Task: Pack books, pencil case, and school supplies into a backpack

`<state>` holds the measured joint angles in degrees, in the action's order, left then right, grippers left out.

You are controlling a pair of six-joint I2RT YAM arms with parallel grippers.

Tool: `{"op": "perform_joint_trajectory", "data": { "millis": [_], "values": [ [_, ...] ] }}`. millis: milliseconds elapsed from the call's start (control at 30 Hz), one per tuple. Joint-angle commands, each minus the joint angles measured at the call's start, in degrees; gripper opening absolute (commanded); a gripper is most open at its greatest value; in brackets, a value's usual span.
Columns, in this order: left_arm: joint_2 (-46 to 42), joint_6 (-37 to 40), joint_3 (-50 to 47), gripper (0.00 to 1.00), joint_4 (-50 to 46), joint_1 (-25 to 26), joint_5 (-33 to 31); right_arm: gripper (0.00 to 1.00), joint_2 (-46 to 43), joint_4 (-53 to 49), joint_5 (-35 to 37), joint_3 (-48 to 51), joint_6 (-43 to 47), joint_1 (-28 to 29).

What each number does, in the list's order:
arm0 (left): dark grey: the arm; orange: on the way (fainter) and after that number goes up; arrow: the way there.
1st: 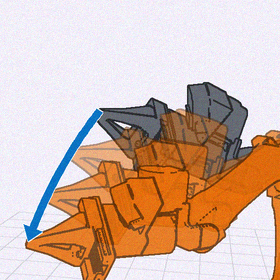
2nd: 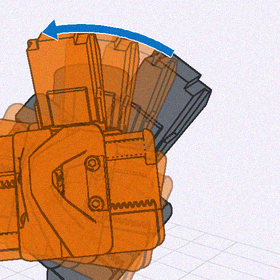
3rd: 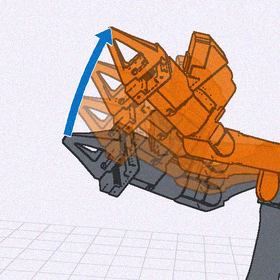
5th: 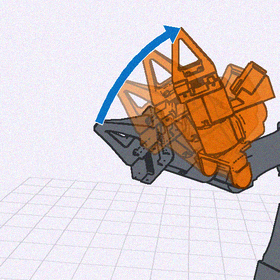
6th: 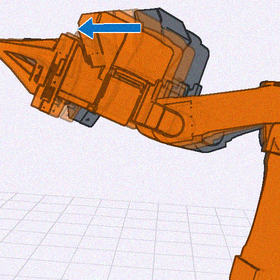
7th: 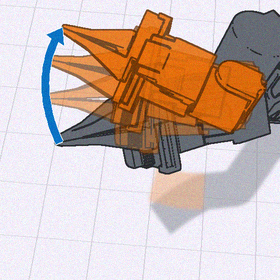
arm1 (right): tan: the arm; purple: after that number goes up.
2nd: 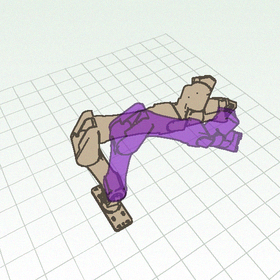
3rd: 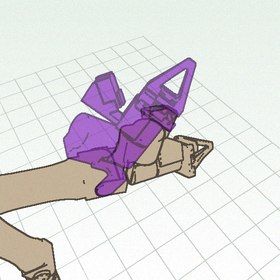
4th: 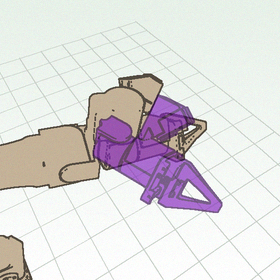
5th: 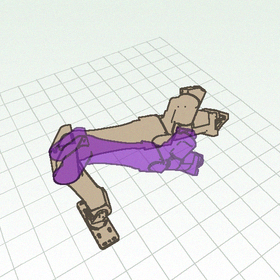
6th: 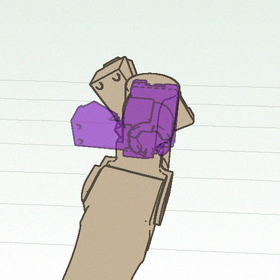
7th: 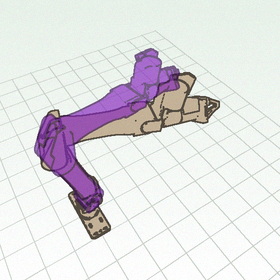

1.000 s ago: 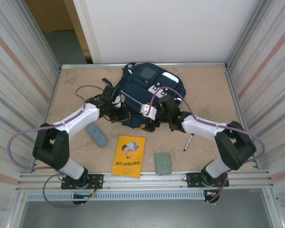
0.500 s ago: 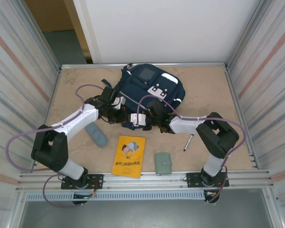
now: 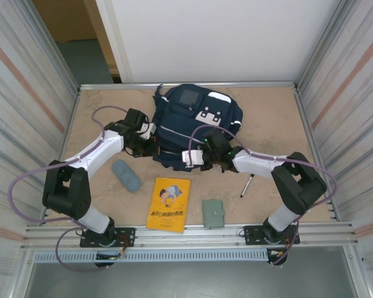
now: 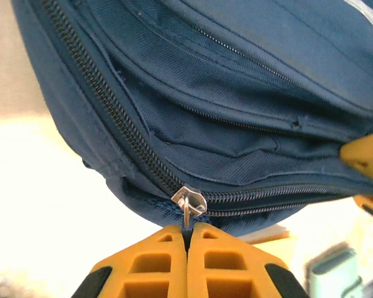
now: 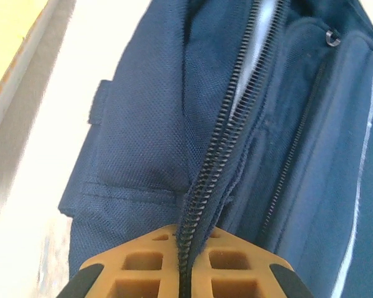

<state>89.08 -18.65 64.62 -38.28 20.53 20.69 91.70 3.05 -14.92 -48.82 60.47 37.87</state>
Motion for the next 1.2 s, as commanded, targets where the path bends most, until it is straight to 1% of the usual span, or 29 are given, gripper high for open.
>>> {"op": "perform_joint_trajectory", "data": {
  "millis": [0,33,67,100,167,200,233,267,300,333,400,433,467,500,567,667,733,767,800,867,1000,1033,1100,1167],
  "values": [
    [-2.21,1.19,0.57,0.06,2.83,1.53,6.47,0.06,-5.82,-3.13,-2.30,1.30,-1.77,-2.32],
    [-3.64,0.90,0.36,0.02,3.81,2.69,5.29,0.06,-6.17,-2.89,-2.66,1.53,-1.69,-2.33],
    [-4.68,0.40,0.17,0.00,4.00,3.37,2.84,0.05,-6.14,-2.80,-2.77,1.51,-1.82,-2.34],
    [-5.72,-0.39,-0.13,0.00,3.92,3.50,0.28,0.05,-6.14,-3.02,-2.62,1.41,-1.59,-2.43],
    [-6.74,-1.04,-1.52,0.00,5.21,2.29,-0.63,0.06,-5.82,-3.45,-1.70,1.38,-0.78,-2.46],
    [-6.73,-1.70,-2.22,0.00,5.87,1.42,0.54,0.18,-5.67,-3.58,-0.94,1.35,-0.75,-2.53],
    [-6.28,-2.23,-2.50,0.00,6.14,1.09,2.38,0.45,-5.54,-1.88,-0.25,1.78,-2.70,-2.57],
    [-5.80,-2.33,-2.65,0.00,6.33,1.27,3.55,0.60,-5.78,0.20,-1.01,2.26,-5.26,-2.77],
    [-5.16,-2.62,-2.94,0.00,6.72,2.00,4.62,0.67,-6.45,-0.18,-4.56,1.84,-7.62,-3.39],
    [-4.54,-2.70,-3.10,0.00,7.23,3.12,5.04,0.69,-7.09,-2.34,-8.24,0.55,-10.03,-3.80],
    [-3.52,-3.36,-3.31,0.00,8.23,4.98,5.23,0.71,-7.74,-4.01,-13.29,-1.47,-15.36,-3.41],
    [-2.96,-4.20,-3.37,0.00,9.13,5.80,5.96,0.72,-7.85,-2.94,-15.14,-1.52,-17.93,-2.61],
    [-2.58,-4.98,-3.48,0.00,10.08,6.41,6.79,0.72,-7.59,-0.47,-15.48,-1.01,-19.99,-1.50],
    [-2.26,-5.98,-3.53,0.00,11.19,7.21,7.52,0.72,-6.81,2.28,-14.84,-0.43,-21.17,-0.25],
    [-1.87,-7.13,-3.23,0.00,12.96,8.77,8.15,0.71,-4.45,6.26,-10.33,-0.54,-23.63,1.73],
    [-1.19,-8.02,-1.93,0.00,13.35,10.58,7.72,0.66,-1.16,5.62,-5.84,-2.88,-27.08,2.23],
    [-1.13,-8.59,-1.51,0.00,12.24,10.71,7.11,0.53,-0.01,4.25,-3.26,-3.38,-29.08,2.21],
    [-1.31,-8.59,-1.51,0.00,11.38,10.38,6.62,0.51,-0.02,2.88,-3.38,-3.37,-29.25,1.87],
    [-1.50,-8.27,-1.58,0.00,10.19,9.63,6.28,0.48,-0.18,0.97,-4.62,-2.90,-28.09,1.40],
    [-2.27,-7.97,-2.33,0.00,9.02,7.63,5.89,0.36,-0.31,-2.85,-4.63,-2.40,-25.21,1.09],
    [-4.25,-8.97,-5.12,0.00,9.68,2.92,5.35,0.05,-0.74,-9.87,0.59,-3.81,-18.98,0.47],
    [-4.52,-9.04,-5.76,0.00,10.01,2.03,4.82,0.00,-1.11,-11.56,1.57,-4.36,-17.33,0.35],
    [-3.71,-8.50,-5.84,0.00,8.50,-0.10,3.41,0.00,-2.45,-13.94,4.08,-4.29,-12.88,0.31],
    [-2.11,-7.54,-5.18,0.00,6.08,-1.70,2.53,0.00,-3.43,-12.08,7.76,-3.17,-10.24,0.21]
  ]
}}
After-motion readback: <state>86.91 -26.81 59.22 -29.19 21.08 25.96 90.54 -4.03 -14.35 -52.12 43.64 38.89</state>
